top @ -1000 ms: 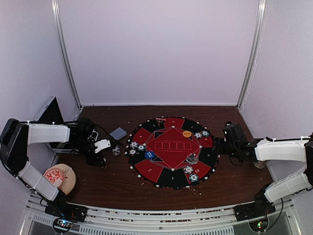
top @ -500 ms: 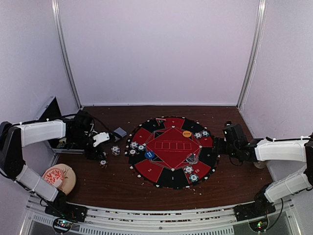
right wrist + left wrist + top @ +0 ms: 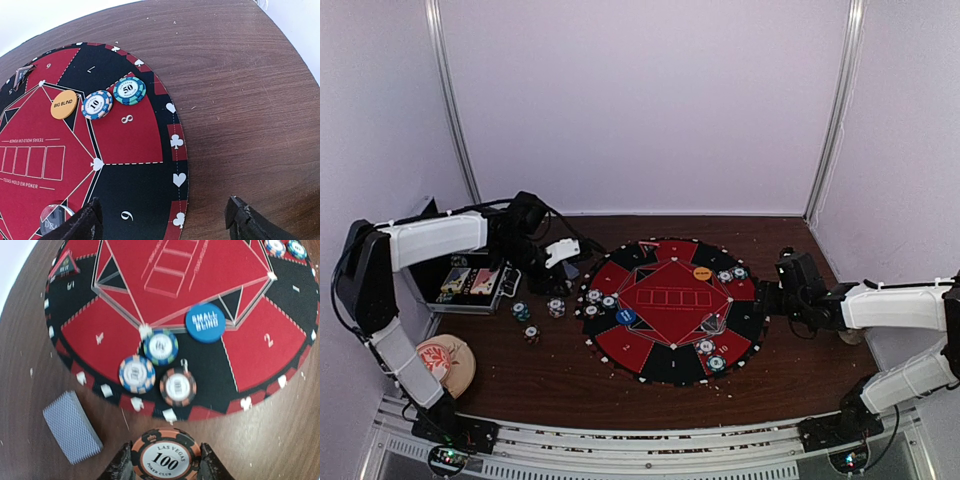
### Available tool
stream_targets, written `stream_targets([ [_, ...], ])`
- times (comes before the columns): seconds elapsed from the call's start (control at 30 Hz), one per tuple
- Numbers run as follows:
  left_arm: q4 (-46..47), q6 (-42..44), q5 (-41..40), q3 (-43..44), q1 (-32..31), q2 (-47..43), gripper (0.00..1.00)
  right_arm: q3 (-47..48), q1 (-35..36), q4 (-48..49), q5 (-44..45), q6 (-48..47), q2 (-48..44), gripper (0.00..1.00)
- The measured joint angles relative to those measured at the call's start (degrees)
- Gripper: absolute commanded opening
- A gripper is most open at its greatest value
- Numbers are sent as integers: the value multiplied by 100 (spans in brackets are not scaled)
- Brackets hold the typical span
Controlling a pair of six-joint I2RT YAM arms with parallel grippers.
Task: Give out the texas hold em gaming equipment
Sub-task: Place the poker chips pile on the poker table mat.
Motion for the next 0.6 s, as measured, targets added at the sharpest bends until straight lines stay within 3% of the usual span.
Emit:
stream_targets([
  [0.6,-319,-361,-162,3751,-1248,3136,33,0,0,-11,138,0,13,86],
])
